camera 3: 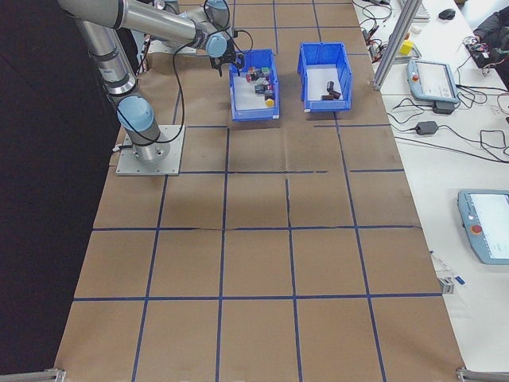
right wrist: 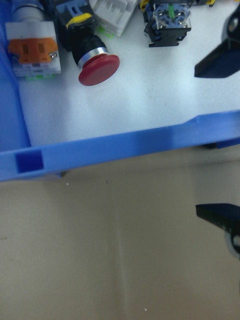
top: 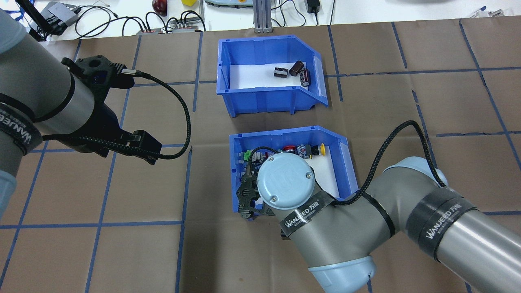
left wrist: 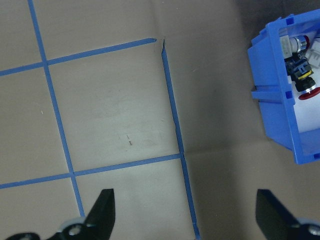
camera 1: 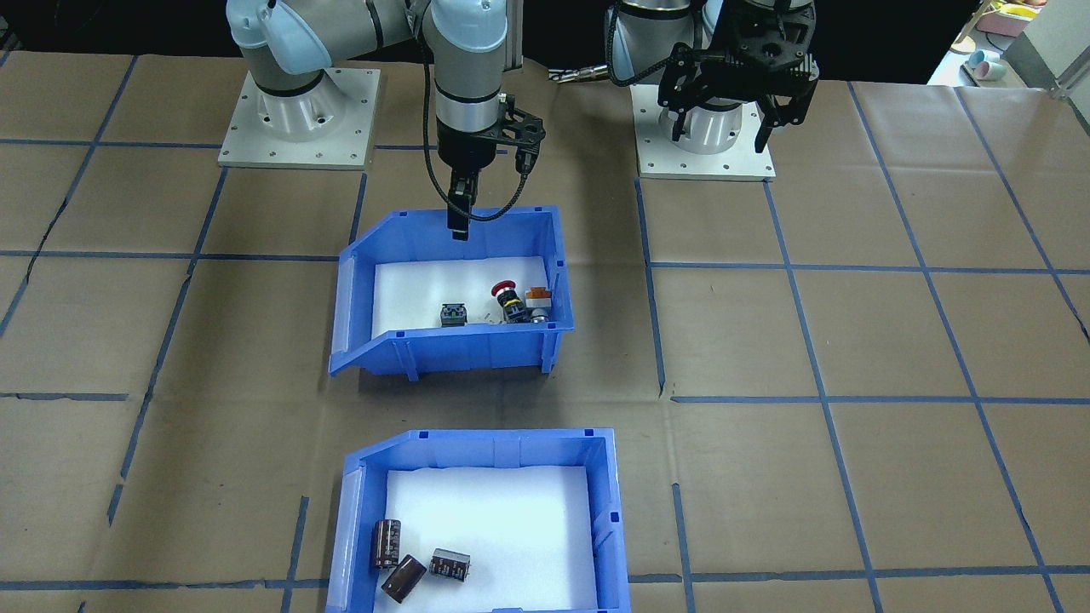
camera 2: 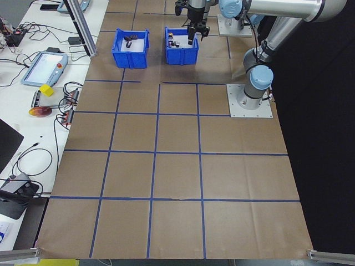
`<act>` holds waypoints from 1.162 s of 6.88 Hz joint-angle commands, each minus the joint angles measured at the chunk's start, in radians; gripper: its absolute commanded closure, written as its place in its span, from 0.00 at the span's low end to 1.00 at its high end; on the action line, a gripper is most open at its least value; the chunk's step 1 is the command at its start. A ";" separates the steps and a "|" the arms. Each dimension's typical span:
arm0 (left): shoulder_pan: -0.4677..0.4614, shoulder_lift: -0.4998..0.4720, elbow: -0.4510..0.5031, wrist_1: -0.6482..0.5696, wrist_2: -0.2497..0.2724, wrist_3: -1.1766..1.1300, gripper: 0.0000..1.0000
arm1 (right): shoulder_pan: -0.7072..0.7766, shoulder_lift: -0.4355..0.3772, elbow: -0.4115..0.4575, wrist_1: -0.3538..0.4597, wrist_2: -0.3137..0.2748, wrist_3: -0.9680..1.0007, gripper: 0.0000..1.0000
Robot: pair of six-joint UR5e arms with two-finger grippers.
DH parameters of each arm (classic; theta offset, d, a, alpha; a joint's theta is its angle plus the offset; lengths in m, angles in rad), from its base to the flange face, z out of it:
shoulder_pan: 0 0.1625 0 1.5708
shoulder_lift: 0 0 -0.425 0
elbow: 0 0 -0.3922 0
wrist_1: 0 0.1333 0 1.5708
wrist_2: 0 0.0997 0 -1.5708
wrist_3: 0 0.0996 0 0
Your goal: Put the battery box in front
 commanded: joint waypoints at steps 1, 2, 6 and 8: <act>0.000 0.000 0.000 0.000 0.000 -0.001 0.01 | -0.035 -0.096 -0.046 0.134 -0.007 0.000 0.00; 0.000 0.000 0.000 0.000 0.000 -0.002 0.01 | -0.088 -0.112 -0.070 0.168 -0.010 -0.001 0.00; 0.000 0.000 0.000 0.000 -0.005 -0.008 0.01 | -0.440 -0.119 -0.257 0.393 0.002 0.024 0.00; 0.000 -0.001 0.000 -0.002 -0.006 -0.004 0.01 | -0.577 -0.119 -0.337 0.433 0.045 0.246 0.00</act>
